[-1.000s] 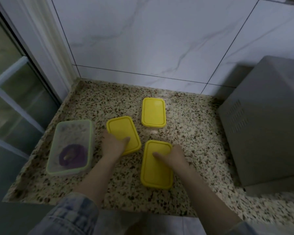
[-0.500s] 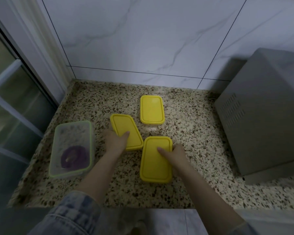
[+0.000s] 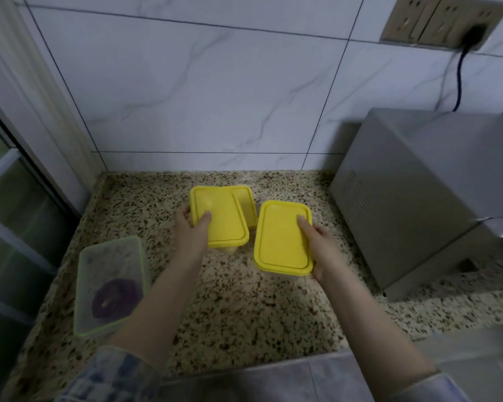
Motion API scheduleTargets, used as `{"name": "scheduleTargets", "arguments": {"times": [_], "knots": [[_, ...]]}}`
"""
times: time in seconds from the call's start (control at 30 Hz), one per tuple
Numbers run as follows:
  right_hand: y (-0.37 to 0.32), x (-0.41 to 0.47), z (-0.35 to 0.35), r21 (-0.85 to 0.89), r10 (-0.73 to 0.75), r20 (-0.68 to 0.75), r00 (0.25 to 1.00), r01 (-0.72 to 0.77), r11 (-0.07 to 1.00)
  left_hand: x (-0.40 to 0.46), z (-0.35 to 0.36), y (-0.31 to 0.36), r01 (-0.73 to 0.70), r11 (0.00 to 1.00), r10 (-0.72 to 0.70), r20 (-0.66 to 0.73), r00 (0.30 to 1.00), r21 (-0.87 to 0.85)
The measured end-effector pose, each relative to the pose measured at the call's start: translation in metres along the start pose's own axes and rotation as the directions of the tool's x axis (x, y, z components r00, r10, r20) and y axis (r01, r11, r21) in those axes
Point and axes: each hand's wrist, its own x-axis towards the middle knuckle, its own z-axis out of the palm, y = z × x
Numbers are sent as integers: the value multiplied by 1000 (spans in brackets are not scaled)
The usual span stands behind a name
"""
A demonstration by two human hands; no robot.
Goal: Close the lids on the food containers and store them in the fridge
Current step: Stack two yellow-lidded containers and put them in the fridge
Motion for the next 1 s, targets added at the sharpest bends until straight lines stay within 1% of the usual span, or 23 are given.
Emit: {"name": "scheduleTargets", "arguments": {"times": [0.1, 0.17, 0.3, 0.37, 0.47, 0.53, 0.63, 0.77, 0.87, 0.93, 1.0], "knots": [[-21, -16, -17, 49, -38, -20, 999, 39, 998, -7, 7, 18, 6, 999, 0, 142, 990, -46], [-31, -29, -31, 89, -44, -23, 999, 46, 995, -16, 15, 31, 44, 993, -16, 257, 966, -106], [-45, -57, -58, 164, -38, -54, 998, 47, 985, -42, 37, 54, 109, 976, -20, 417, 909, -190], [-51, -73, -72, 189, -30, -89, 996, 46, 981, -55, 47, 64, 132, 969, -15, 483, 875, -209], [-60, -99, -94, 242, -35, -106, 994, 60, 968, -79, 59, 80, 161, 954, 11, 566, 825, -253], [-66, -116, -107, 278, -60, -118, 991, 91, 956, -96, 67, 91, 159, 946, 52, 615, 786, -283], [-72, -142, -128, 340, -114, -151, 982, 160, 927, -123, 76, 108, 122, 940, 136, 675, 726, -320], [-79, -174, -154, 403, -178, -180, 967, 238, 884, -159, 88, 128, 120, 929, 204, 757, 621, -349], [-84, -200, -181, 444, -247, -197, 949, 311, 840, -189, 99, 145, 145, 924, 238, 830, 504, -353], [-87, -215, -197, 461, -273, -218, 937, 345, 818, -206, 106, 156, 144, 921, 267, 855, 446, -363], [-89, -234, -223, 454, -315, -272, 909, 410, 791, -232, 121, 164, 154, 922, 280, 887, 366, -354]]}}
